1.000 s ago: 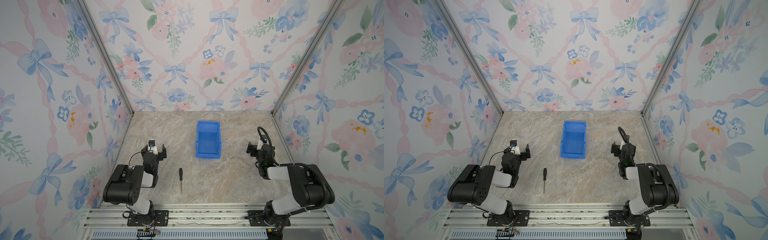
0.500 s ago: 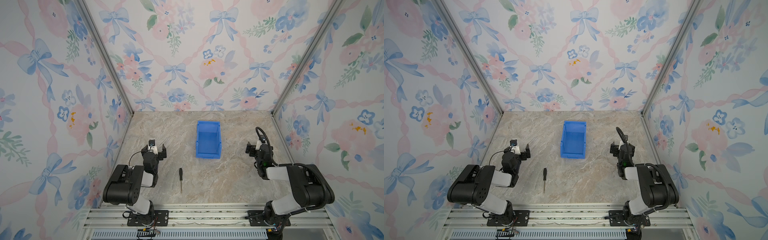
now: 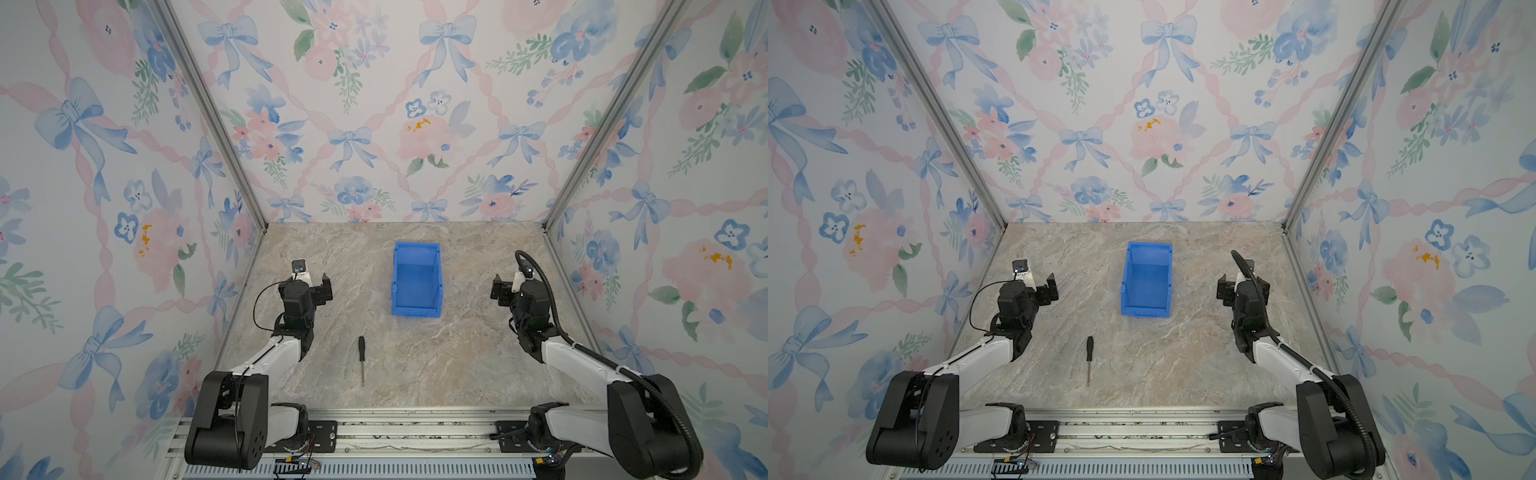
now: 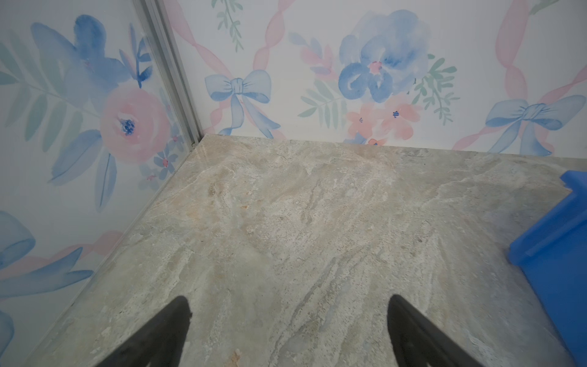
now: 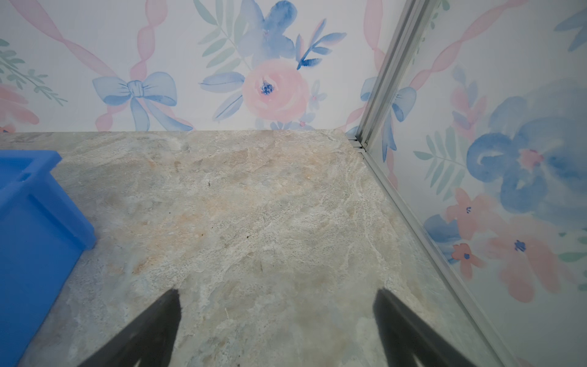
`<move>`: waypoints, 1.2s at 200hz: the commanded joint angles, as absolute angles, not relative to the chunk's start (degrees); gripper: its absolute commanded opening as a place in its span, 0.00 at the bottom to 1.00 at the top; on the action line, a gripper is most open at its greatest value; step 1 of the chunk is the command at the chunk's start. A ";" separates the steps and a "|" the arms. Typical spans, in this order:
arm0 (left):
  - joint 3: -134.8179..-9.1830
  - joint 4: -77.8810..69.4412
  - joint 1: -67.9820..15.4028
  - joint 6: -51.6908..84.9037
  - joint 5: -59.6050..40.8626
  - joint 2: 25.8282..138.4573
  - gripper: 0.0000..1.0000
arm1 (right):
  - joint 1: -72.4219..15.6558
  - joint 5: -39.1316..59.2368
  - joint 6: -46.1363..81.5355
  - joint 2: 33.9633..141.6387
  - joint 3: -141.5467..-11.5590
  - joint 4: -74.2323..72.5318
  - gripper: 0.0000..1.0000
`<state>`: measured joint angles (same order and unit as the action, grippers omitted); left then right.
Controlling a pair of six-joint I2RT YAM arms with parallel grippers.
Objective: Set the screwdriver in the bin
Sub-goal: 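Move the left gripper over the black screwdriver while the right arm rises forward, then lower the left gripper and close it on the screwdriver handle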
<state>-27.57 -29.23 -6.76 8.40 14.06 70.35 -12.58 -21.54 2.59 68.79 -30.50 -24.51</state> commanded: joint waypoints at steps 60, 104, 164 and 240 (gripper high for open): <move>-41.75 12.94 -18.45 27.13 8.27 68.66 0.97 | -25.99 -27.77 13.94 59.49 -39.44 1.62 0.97; -45.24 23.14 -25.66 34.48 8.70 68.44 0.97 | -28.23 -24.48 15.57 59.49 -45.09 13.79 0.97; -46.76 31.77 -30.85 43.01 7.40 72.61 0.97 | -29.20 -11.88 13.73 61.39 -50.00 22.63 0.97; -46.17 32.60 -36.55 48.24 6.64 80.43 0.92 | -35.85 -8.01 10.30 63.67 -51.75 23.70 0.97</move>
